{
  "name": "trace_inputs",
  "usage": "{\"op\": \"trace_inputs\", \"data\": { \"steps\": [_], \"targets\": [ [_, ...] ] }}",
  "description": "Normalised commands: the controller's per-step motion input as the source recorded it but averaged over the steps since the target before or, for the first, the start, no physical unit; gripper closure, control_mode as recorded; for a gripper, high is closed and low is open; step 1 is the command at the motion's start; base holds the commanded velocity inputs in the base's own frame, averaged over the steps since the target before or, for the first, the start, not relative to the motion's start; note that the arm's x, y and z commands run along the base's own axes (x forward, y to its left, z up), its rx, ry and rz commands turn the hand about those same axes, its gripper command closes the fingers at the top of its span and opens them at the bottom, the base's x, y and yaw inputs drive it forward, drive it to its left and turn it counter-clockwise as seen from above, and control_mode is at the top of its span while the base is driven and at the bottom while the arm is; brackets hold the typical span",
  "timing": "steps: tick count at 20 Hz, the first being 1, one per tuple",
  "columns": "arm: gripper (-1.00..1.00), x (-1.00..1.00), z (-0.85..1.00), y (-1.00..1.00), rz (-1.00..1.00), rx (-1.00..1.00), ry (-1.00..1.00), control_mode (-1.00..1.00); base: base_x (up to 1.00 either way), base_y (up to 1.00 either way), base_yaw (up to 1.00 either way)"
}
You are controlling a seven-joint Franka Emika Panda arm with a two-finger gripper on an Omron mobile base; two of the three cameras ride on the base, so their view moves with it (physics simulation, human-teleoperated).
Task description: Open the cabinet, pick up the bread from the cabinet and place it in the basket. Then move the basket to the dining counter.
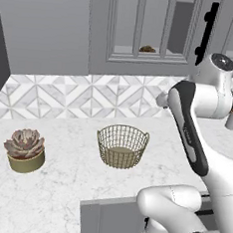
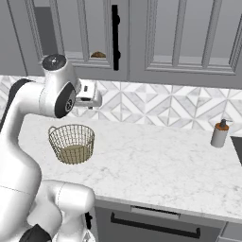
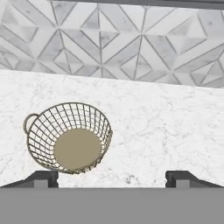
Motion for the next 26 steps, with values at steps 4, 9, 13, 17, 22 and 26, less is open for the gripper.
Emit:
{"op": "trace_inputs", "data": {
  "steps": [4, 9, 13, 17, 22, 26],
  "targets": [
    [-1.0, -0.19, 0.49, -0.41, 0.0, 0.02, -0.38, -1.0, 0.0, 0.0, 0.0],
    [-1.0, -0.04, 0.31, -0.24, 0.0, 0.01, -0.38, -1.0, 0.0, 0.0, 0.0],
    [-1.0, 0.0, 0.31, -0.19, 0.0, 0.02, -0.32, -1.0, 0.0, 0.0, 0.0],
    [-1.0, 0.01, 0.32, -0.3, 0.0, 0.01, -0.2, -1.0, 0.0, 0.0, 0.0],
    [-1.0, 0.12, 0.36, -0.14, 0.0, 0.0, -0.08, -1.0, 0.0, 0.0, 0.0],
    [-1.0, 0.03, 0.55, -0.08, 0.0, 0.0, -0.08, -1.0, 0.0, 0.0, 0.0]
  ]
}}
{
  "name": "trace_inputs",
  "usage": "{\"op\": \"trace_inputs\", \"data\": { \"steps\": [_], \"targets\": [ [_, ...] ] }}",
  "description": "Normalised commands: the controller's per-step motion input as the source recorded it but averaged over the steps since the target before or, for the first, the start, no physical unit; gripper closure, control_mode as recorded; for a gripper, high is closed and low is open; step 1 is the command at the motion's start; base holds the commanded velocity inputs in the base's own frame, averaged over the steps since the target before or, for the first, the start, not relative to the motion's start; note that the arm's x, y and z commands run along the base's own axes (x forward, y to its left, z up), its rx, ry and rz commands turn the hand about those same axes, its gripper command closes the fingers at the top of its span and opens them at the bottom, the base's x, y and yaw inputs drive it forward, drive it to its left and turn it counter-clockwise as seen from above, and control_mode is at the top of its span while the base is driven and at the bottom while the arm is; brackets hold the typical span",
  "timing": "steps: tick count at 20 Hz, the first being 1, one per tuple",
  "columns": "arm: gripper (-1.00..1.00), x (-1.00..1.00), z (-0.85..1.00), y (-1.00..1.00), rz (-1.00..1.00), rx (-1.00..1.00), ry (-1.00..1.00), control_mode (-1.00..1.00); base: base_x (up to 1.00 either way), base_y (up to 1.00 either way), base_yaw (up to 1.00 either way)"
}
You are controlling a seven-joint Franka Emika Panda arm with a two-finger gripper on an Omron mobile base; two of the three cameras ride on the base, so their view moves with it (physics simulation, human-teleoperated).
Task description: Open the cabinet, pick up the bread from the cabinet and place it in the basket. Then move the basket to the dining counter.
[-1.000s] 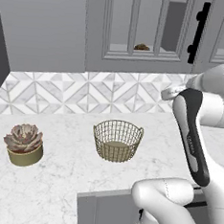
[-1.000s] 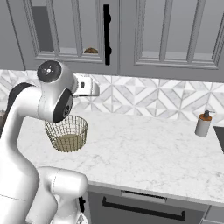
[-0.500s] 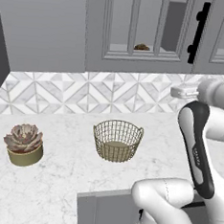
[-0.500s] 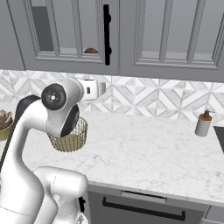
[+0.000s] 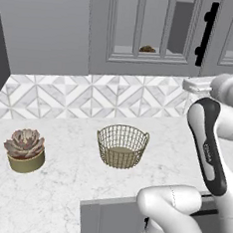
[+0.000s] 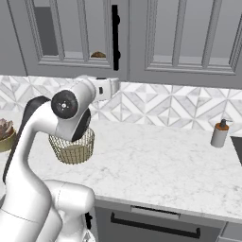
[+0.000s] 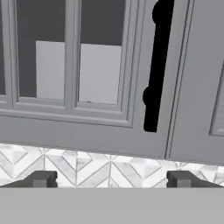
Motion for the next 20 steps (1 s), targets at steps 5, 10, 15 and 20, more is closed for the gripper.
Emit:
{"op": "trace_inputs", "data": {
  "steps": [5, 10, 15, 20],
  "targets": [
    [-1.0, 0.01, 0.44, -0.12, 0.0, 0.0, -0.11, -1.0, 0.0, 0.0, 0.0],
    [-1.0, 0.05, 0.19, -0.04, -0.05, 0.03, -0.23, -1.0, 0.0, 0.0, 0.0],
    [-1.0, 0.26, 0.0, -0.03, -0.06, 0.15, -0.24, -1.0, 0.0, 0.0, 0.0],
    [-1.0, 0.49, 0.02, -0.16, -0.02, 0.14, -0.08, -1.0, 0.0, 0.0, 0.0]
  ]
}}
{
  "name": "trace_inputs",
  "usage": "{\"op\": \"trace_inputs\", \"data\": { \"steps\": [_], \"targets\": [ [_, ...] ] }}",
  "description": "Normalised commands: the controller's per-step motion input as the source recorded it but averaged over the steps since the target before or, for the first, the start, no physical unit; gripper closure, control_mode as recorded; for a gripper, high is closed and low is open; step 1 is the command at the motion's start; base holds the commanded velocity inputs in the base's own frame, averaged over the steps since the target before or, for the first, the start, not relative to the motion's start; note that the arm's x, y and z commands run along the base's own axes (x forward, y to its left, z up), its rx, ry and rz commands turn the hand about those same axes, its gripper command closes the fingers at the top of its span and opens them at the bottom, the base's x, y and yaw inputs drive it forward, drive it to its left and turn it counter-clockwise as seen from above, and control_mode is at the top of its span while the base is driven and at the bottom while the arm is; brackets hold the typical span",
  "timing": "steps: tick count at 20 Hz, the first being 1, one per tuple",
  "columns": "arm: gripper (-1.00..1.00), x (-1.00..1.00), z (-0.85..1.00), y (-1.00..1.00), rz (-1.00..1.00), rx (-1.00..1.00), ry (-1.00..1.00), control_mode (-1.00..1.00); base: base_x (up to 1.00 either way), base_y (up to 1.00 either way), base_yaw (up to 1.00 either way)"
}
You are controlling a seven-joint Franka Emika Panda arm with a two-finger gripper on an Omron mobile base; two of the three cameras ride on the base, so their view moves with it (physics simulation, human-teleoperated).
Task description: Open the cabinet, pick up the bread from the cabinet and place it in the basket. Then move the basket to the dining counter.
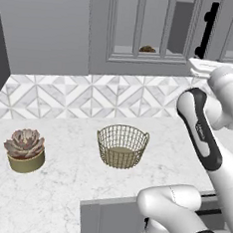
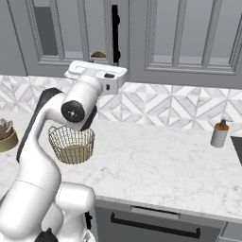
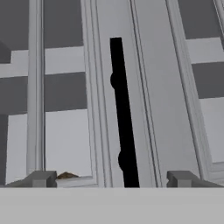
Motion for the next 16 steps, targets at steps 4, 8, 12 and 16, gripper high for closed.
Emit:
{"op": "trace_inputs", "data": {
  "steps": [4, 8, 12, 16],
  "targets": [
    [-1.0, 0.38, 0.02, -0.3, 0.0, 0.06, 0.0, -1.0, 0.0, 0.0, 0.0],
    [-1.0, 0.33, 0.0, -0.38, 0.02, 0.01, 0.0, -1.0, 0.0, 0.0, 0.0],
    [-1.0, 0.27, 0.0, -0.04, 0.1, 0.0, -0.03, -1.0, 0.0, 0.0, 0.0],
    [-1.0, 0.3, 0.01, 0.04, 0.09, 0.0, -0.05, -1.0, 0.0, 0.0, 0.0]
  ]
}}
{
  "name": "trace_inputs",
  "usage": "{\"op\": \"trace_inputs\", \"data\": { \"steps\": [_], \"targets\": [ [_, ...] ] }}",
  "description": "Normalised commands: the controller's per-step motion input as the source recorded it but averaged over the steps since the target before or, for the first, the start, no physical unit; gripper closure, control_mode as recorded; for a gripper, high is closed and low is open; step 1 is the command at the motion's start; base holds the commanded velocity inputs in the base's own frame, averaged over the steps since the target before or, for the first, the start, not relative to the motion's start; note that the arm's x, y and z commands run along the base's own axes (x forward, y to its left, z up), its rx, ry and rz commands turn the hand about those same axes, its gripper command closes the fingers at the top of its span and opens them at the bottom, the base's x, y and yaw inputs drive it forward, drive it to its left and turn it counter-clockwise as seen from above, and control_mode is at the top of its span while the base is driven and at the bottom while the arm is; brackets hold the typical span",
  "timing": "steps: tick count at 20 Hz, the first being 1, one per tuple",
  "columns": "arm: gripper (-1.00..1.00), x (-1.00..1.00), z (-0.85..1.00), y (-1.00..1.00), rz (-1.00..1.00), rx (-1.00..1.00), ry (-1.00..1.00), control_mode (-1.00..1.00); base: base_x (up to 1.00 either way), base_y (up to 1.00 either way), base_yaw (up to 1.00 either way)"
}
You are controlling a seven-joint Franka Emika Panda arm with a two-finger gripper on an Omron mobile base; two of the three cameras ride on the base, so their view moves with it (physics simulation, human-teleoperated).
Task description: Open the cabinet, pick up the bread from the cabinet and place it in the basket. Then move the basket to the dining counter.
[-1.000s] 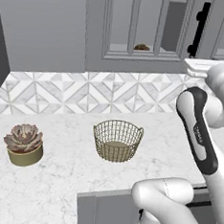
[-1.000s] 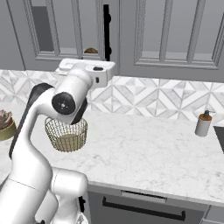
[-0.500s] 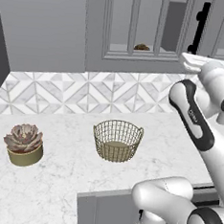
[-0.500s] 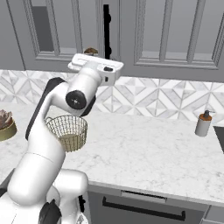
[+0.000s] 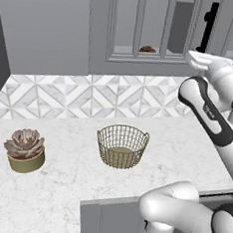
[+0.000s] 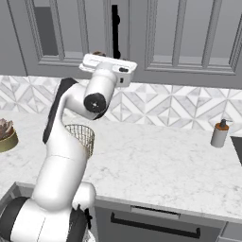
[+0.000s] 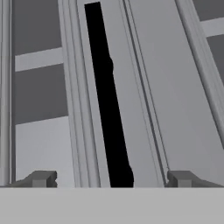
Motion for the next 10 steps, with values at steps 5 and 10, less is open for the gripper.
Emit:
{"op": "trace_inputs", "data": {
  "steps": [5, 10],
  "targets": [
    [-1.0, 0.38, 0.0, -0.1, 0.01, 0.0, -0.02, -1.0, 0.0, 0.0, 0.0],
    [-1.0, 0.36, 0.01, -0.01, 0.0, 0.0, -0.01, -1.0, 0.0, 0.0, 0.0]
  ]
}}
